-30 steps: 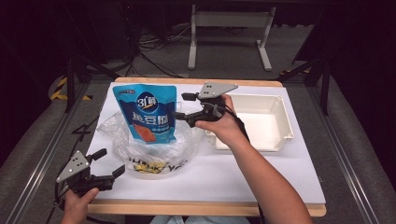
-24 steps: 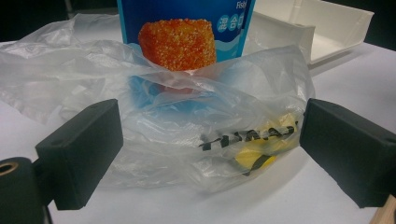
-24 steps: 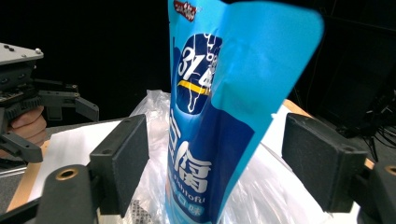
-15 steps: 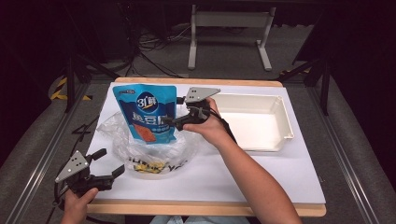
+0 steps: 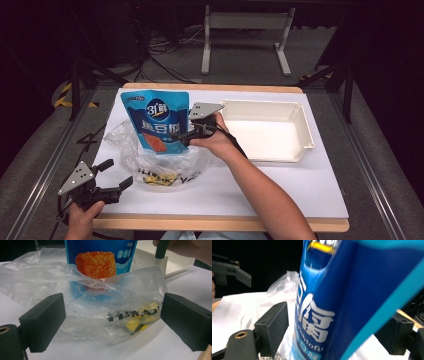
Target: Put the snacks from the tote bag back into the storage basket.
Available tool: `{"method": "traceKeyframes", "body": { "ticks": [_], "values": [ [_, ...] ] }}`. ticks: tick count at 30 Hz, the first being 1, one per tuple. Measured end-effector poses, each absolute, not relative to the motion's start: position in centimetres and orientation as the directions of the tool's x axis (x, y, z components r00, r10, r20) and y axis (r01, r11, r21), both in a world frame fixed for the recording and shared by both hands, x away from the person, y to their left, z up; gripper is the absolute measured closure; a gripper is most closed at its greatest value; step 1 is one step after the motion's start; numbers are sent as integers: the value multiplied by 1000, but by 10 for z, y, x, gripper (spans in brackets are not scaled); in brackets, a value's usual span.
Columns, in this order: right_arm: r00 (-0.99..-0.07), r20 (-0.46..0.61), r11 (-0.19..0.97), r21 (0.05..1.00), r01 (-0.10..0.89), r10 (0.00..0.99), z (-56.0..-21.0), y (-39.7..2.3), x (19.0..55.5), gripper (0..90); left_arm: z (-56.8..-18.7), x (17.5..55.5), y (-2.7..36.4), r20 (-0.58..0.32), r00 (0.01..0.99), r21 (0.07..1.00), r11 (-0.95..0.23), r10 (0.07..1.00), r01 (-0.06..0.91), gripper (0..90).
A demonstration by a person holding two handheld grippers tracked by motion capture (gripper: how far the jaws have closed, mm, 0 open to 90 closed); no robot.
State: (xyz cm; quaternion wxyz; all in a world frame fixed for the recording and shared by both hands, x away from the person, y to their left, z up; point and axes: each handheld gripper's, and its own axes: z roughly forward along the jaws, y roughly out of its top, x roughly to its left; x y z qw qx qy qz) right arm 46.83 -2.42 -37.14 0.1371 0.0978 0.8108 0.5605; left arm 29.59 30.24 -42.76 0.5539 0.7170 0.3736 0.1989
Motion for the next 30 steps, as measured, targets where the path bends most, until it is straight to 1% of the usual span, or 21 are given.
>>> {"method": "traceKeyframes", "body": {
  "ticks": [5,11,19,22,23,25,28,30],
  "values": [
    [-953,-116,374,927,-2,281,-380,-17,469,195,-428,296,303,-128,641,942,-108,757,316,67],
    [-962,-117,365,931,-21,245,-389,-9,472,188,-427,295,303,-129,636,945,-101,761,312,67],
    [-966,-122,372,928,-30,228,-398,1,475,188,-427,296,303,-130,641,944,-103,757,314,67],
    [-962,-130,376,926,-32,239,-400,2,476,189,-427,295,304,-128,639,942,-108,758,317,67],
    [-961,-133,380,925,-33,242,-400,1,476,197,-427,296,304,-131,641,942,-106,756,317,66],
    [-961,-153,400,915,-50,232,-402,1,478,243,-427,296,304,-134,638,942,-103,758,320,67],
    [-964,-164,423,904,-62,209,-405,2,478,358,-427,296,304,-133,639,942,-104,758,320,67],
    [-965,-155,426,903,-53,209,-405,1,478,396,-427,296,304,-135,637,942,-101,759,320,67]
  ]
}}
